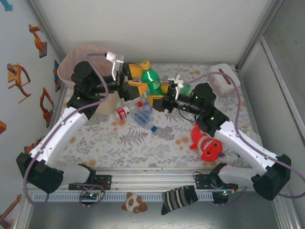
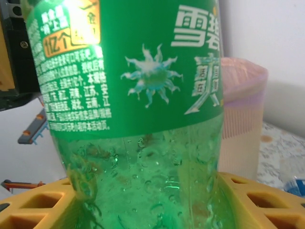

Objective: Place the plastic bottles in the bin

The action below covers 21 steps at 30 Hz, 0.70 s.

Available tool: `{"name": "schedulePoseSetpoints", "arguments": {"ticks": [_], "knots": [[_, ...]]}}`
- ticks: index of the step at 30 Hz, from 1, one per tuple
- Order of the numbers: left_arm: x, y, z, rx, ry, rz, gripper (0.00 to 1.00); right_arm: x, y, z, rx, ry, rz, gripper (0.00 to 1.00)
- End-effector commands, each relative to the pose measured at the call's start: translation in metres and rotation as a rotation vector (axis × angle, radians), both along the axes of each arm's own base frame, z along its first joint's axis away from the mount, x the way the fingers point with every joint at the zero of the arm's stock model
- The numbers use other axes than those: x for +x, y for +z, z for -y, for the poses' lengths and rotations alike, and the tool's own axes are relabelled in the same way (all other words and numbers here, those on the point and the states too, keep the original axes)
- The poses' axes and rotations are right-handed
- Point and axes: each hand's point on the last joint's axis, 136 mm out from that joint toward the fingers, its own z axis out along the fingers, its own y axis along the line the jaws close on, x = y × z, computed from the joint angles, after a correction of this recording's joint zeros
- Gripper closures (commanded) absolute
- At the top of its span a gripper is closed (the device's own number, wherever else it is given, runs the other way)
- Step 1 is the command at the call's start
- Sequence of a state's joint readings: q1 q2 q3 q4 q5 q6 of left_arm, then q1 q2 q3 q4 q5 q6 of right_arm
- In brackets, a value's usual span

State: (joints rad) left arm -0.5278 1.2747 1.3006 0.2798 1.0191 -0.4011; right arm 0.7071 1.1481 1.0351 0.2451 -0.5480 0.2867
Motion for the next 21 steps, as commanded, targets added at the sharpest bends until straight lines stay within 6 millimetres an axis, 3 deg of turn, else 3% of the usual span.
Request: {"name": "schedulePoseSetpoints", "arguments": {"ticks": [1,8,21], "knots": [[-0.011,0.015,0.008,-0.026,-0.046,0.080,0.05,-0.018,0.031,0.002,0.058,0.040,0.110,0.55],[-0.020,0.012,0.027,-0.026,-0.079,0.083,0.08,-0.023,0.036,0.002,0.063,0.037,0.128,0.55],[-0.023,0.010,0.031,-0.028,-0.084,0.100,0.29,-0.024,0.038,0.002,0.062,0.021,0.131,0.56]]}}
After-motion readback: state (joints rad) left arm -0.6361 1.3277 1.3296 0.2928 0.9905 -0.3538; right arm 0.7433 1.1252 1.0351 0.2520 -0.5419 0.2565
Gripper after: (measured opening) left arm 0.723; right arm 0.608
